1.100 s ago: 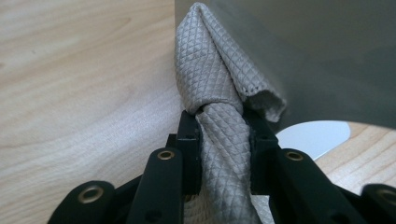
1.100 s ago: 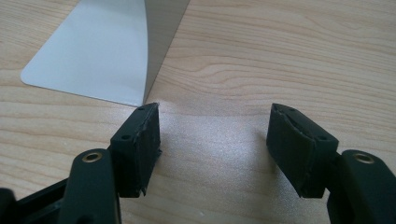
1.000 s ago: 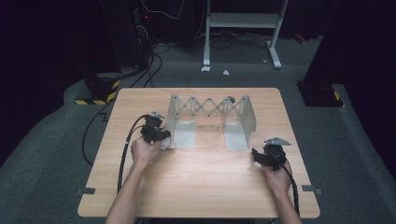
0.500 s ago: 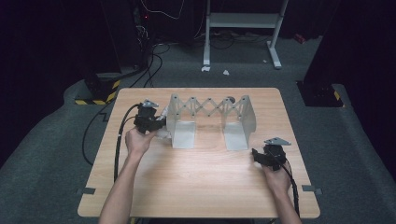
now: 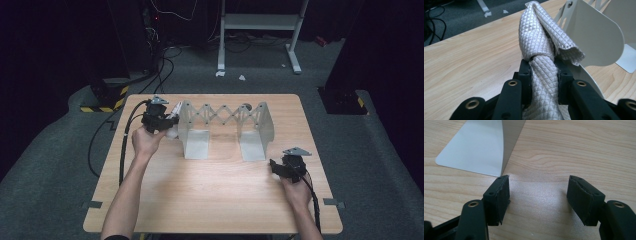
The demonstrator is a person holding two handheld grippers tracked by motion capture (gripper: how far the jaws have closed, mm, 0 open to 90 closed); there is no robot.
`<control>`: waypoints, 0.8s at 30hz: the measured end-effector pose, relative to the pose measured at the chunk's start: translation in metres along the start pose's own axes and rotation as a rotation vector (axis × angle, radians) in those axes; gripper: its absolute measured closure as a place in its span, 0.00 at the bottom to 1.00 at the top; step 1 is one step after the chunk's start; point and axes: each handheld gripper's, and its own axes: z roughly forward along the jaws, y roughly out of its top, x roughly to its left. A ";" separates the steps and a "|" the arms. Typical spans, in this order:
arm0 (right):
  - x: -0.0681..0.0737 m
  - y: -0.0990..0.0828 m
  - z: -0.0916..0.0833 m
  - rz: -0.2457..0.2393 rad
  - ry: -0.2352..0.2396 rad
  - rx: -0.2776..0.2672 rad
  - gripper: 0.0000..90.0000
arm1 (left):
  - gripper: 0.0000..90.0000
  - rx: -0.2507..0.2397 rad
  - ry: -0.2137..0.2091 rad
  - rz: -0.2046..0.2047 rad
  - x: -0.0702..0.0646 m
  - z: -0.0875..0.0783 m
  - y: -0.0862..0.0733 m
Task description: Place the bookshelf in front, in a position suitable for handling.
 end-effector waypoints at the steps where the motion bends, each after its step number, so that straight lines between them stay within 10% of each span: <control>1: 0.000 0.000 0.000 0.002 0.000 0.001 0.39 | 0.80 0.000 -0.005 -0.010 0.001 0.002 -0.001; 24: 0.000 0.000 0.000 0.000 0.000 -0.001 0.39 | 0.80 0.192 -0.023 -0.052 0.006 0.069 -0.043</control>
